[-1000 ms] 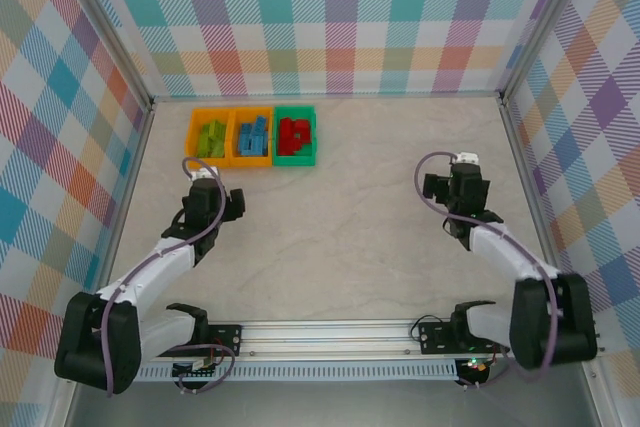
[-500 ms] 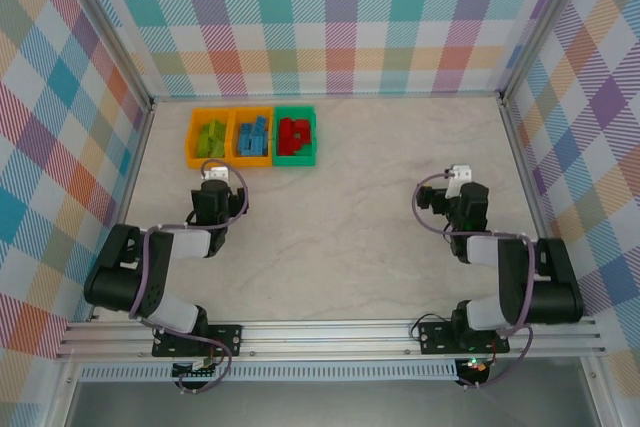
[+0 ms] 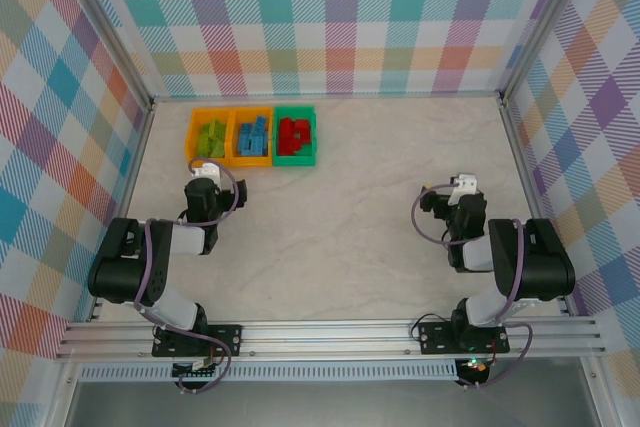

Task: Sort the legos into containers by color

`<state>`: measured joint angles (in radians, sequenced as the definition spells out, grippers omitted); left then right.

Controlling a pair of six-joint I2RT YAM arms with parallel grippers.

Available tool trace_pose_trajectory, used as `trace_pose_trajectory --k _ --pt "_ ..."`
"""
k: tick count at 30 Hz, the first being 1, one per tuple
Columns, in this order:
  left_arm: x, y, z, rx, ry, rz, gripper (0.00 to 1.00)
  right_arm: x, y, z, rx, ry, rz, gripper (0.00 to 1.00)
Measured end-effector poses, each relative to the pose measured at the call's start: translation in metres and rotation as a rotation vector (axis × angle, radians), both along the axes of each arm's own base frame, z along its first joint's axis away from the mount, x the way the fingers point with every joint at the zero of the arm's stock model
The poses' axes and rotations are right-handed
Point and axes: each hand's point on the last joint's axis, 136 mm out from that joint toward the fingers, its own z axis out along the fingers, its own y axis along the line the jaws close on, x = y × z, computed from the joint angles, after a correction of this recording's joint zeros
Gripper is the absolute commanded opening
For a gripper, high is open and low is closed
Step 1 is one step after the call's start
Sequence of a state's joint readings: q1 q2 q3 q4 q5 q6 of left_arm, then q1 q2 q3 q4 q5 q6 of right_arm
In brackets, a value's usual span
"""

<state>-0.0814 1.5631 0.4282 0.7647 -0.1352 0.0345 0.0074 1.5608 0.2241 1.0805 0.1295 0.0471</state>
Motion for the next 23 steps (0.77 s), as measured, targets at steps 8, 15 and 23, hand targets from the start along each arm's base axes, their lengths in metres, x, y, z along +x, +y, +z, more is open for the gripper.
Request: trace_pose_trajectory --k 8,15,23 --pt "0.0 -0.002 0.0 -0.004 -0.001 -0.008 1.0 0.039 0.02 0.033 0.001 -0.039 0.108 1.0" --pt "0.0 -0.002 0.0 -0.006 -0.001 -0.012 1.0 0.035 0.023 0.023 -0.005 0.001 0.115 1.0" --pt "0.0 -0.003 0.0 -0.007 -0.001 -0.013 1.0 0.032 0.023 0.016 0.002 0.03 0.123 1.0"
